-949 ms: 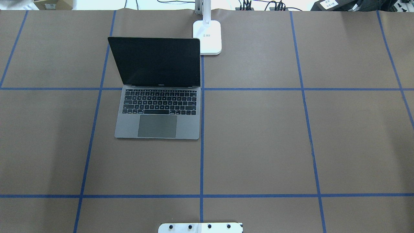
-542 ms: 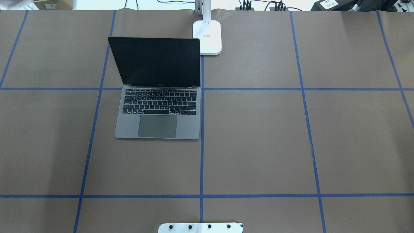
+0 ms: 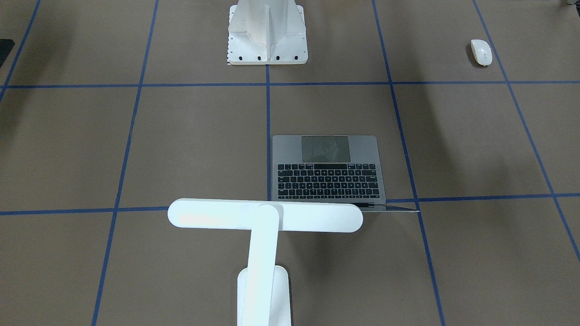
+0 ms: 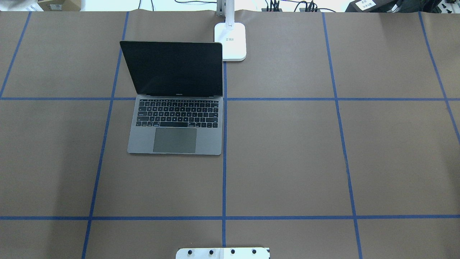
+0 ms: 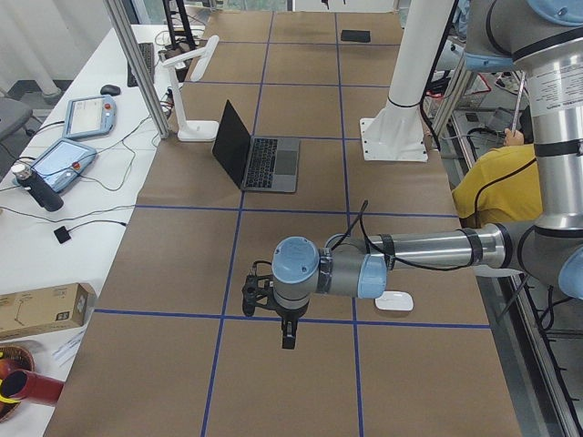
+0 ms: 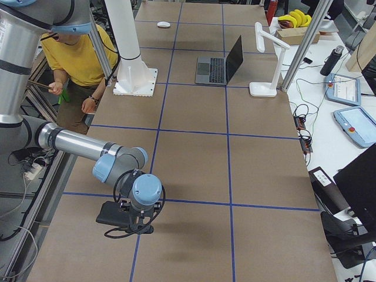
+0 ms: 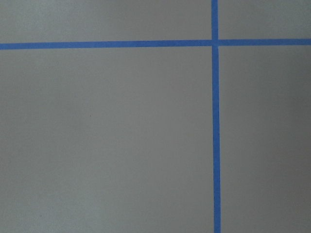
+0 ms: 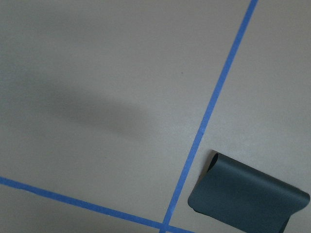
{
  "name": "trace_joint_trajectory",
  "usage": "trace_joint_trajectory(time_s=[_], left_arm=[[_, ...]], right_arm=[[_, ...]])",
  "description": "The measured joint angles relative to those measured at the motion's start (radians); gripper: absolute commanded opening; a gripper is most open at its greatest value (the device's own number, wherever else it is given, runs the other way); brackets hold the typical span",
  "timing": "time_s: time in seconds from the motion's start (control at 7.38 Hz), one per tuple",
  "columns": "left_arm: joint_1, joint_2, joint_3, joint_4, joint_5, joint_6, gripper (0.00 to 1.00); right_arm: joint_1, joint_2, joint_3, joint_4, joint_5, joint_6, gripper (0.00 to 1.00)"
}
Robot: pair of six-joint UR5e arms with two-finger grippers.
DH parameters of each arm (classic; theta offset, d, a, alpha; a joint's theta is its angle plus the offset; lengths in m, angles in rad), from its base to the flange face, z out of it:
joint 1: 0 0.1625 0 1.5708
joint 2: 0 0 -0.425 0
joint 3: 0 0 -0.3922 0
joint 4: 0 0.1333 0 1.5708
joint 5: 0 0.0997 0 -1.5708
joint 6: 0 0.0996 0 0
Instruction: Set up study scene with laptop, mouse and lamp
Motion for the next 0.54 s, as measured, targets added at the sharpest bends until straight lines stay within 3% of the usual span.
trace_joint_trajectory(time_s=[0.41,0.54], left_arm=[[0.0,0.005,-0.006,0.0,0.0,0.0,1.0],[0.0,0.006,-0.006,0.0,0.0,0.0,1.0]], right_arm=[[-0.068,0.001,-0.11,-0.001,0.007,-0.001,0.85],[-0.109,0.015,-0.126,-0.001,0.011,0.019,0.85]])
